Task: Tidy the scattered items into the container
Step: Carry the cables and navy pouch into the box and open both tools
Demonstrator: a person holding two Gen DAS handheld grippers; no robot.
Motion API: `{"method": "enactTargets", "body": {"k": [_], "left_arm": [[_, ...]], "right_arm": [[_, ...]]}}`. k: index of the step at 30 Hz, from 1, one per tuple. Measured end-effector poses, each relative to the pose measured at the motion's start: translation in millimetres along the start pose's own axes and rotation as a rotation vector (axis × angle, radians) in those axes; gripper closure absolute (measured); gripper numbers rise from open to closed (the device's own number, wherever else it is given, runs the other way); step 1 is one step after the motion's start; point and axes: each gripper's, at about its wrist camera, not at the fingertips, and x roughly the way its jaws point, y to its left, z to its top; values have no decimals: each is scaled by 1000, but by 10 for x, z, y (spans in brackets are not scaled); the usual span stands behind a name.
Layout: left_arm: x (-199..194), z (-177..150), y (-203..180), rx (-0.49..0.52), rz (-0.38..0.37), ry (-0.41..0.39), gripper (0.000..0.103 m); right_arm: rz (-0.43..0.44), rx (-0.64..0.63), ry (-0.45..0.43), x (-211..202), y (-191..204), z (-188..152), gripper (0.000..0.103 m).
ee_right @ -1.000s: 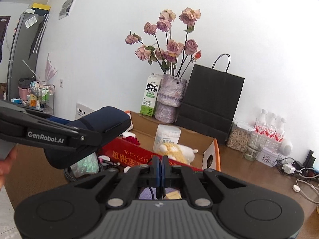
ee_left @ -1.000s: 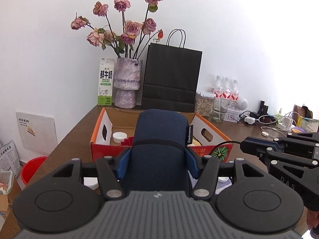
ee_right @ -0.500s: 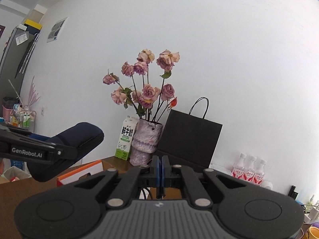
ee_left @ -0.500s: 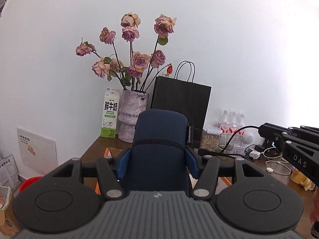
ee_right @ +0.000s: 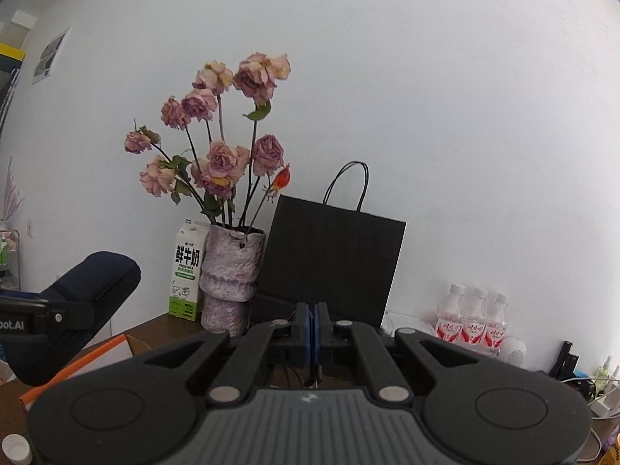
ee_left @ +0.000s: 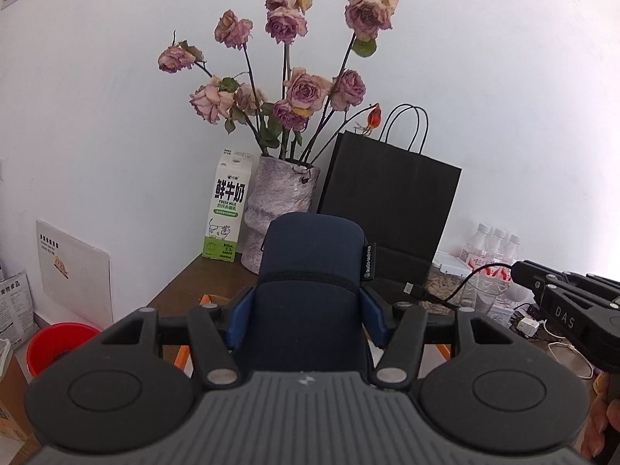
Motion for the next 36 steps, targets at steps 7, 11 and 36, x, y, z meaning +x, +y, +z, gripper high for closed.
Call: {"method": "enactTargets", "body": {"k": [7, 11, 36], "left_arm": [[553, -289, 68, -32, 64, 91, 44], [778, -459, 90, -17, 79, 168, 44], [600, -556, 11, 56, 105, 73, 0]], "right_arm": [[14, 85, 126, 537, 51, -509, 102], [44, 123, 164, 683, 88, -815, 102], [151, 209, 231, 604, 89, -1026, 4]]}}
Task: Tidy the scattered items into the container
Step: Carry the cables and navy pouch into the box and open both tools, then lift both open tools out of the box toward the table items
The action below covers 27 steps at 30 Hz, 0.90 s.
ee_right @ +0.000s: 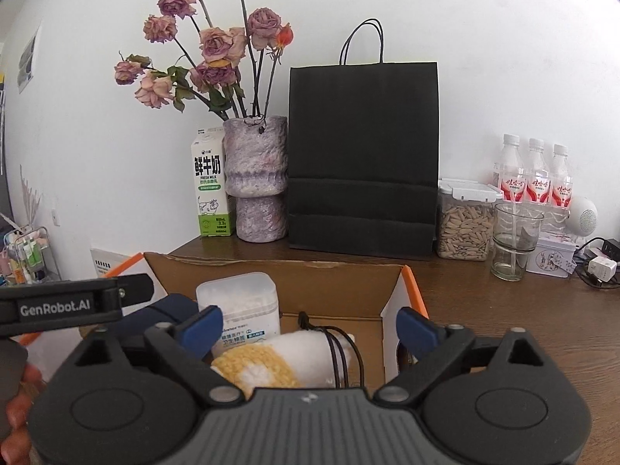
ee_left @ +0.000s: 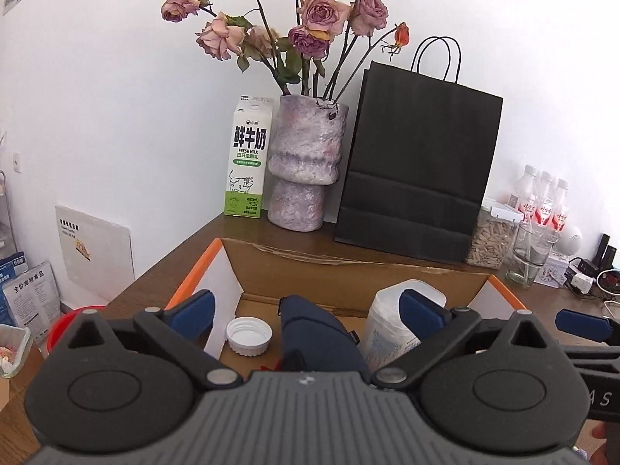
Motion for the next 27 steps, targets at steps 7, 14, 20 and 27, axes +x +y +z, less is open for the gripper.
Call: {"method": "enactTargets", "body": {"k": [7, 14, 20, 27], "left_arm": [[-26, -3, -21, -4, 12, -6, 0], [-56, -27, 1, -12, 12, -15, 0], [-85, -37, -17, 0, 2, -16, 0], [-217, -41, -13, 6, -18, -55, 0]], "right_arm": [[10, 18, 1, -96, 9, 30, 3], [-2, 9, 6, -150, 35, 29, 0], [-9, 12, 3, -187, 36, 35, 0], [-18, 15, 9, -260, 34, 30, 0]]}}
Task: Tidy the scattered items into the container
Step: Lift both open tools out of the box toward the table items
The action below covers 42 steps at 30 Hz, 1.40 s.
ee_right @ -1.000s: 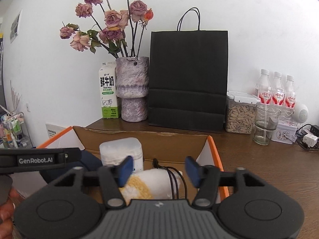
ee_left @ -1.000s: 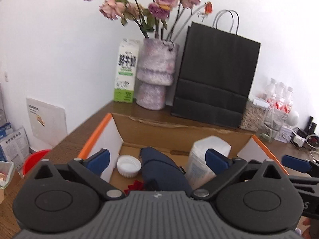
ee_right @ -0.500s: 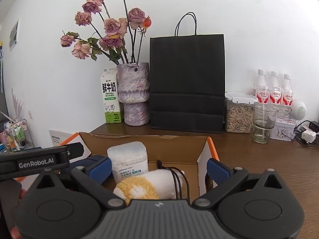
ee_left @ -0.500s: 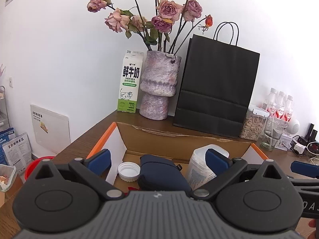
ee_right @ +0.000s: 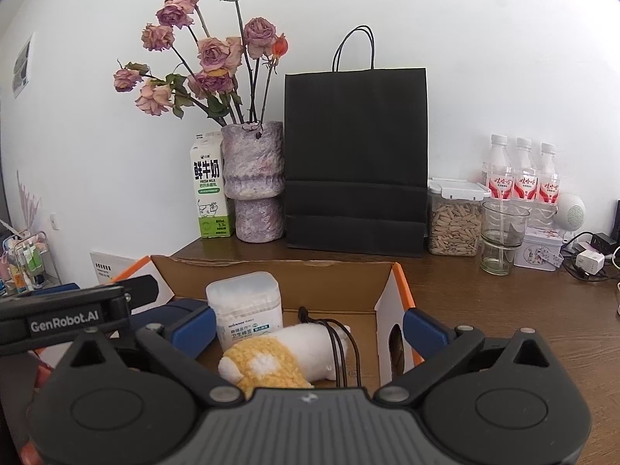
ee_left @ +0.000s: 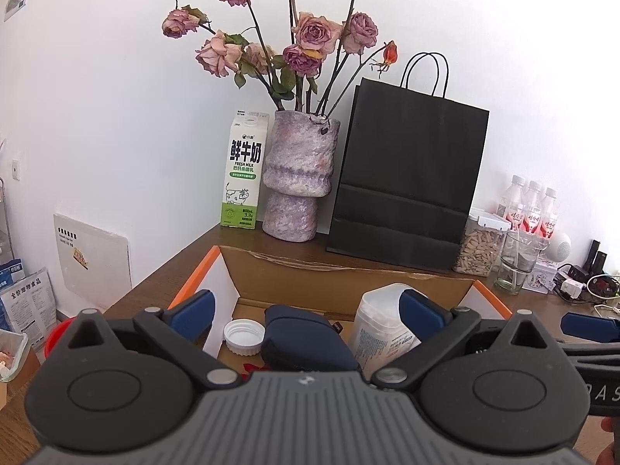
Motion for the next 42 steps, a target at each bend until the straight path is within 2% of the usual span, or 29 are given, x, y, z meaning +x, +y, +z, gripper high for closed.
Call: {"method": "enactTargets", "body": {"k": [4, 19, 27, 36, 42], "left_arm": [[-121, -12, 8, -3, -4, -45, 0], [-466, -144, 9, 58, -94, -112, 0], [-500, -233, 30, 95, -95, -84, 0], [-672, -381, 33, 147, -61, -111, 0], [-794, -493, 157, 109, -25, -71, 0]], "right_arm": [[1, -12, -17, -97, 20, -20, 0], [20, -112, -45, -413, 204, -194, 0], [-9, -119, -43, -511, 170, -325, 0], [-21, -112, -26, -666, 104, -550, 0], [-10, -135, -45, -844, 182, -710, 0]]}}
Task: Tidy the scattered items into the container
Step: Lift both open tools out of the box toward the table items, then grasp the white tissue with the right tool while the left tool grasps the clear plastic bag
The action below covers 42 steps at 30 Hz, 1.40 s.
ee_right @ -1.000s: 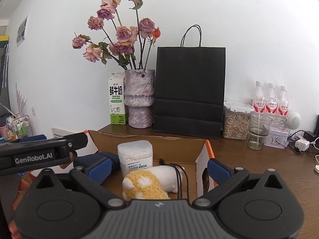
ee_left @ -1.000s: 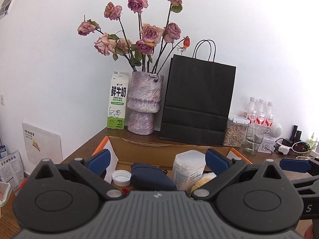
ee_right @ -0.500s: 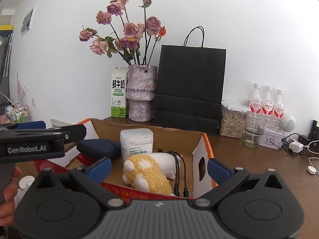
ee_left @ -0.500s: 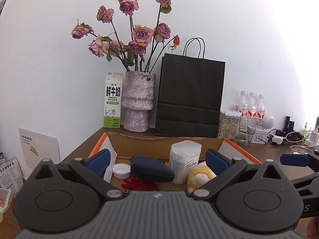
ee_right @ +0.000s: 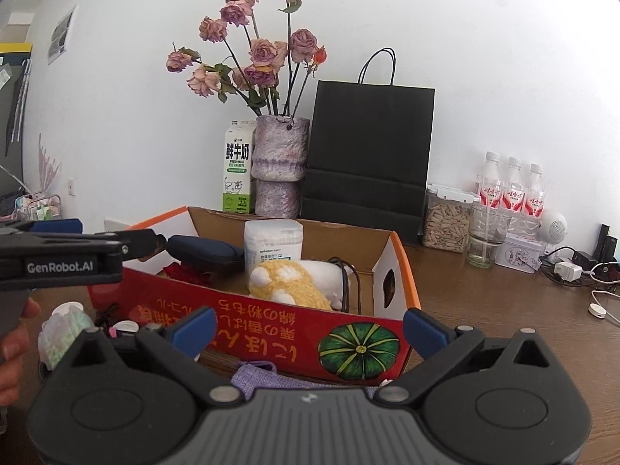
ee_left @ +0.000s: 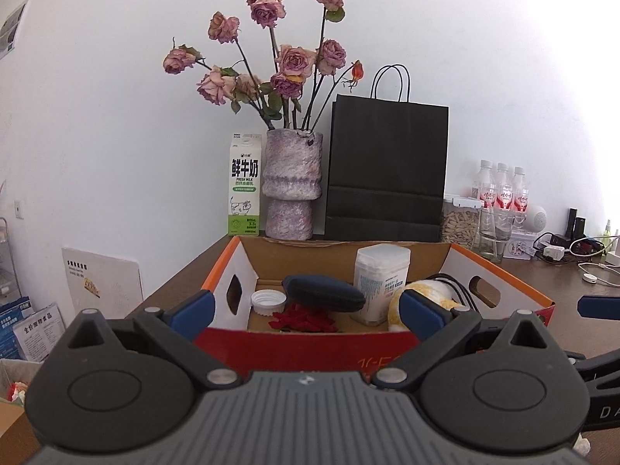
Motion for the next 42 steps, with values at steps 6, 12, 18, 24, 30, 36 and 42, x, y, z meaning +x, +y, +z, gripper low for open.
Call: {"method": "enactTargets", "body": {"k": [6, 12, 18, 24, 30, 36, 42], "left_arm": [[-222, -67, 65, 1, 2, 10, 0], [-382, -162, 115, 18, 16, 47, 0], [-557, -229, 208, 21, 46, 81, 0], [-736, -291, 315, 34, 64, 98, 0], [-774, -333, 397, 22, 64, 138, 0], [-696, -338, 356, 36, 59, 179, 0], [-584, -377, 258, 54, 45, 214, 0]], "right_arm": [[-9, -10, 17, -160, 77, -85, 0], [17, -23, 46, -334, 106, -152, 0], [30, -17, 53, -515, 98, -226, 0], [43, 16, 109, -603, 74, -351, 0], [28, 31, 164, -650, 79, -472, 0], [19, 56, 211, -584, 79, -512, 0], [-2, 102, 242, -477, 63, -519, 0]]}}
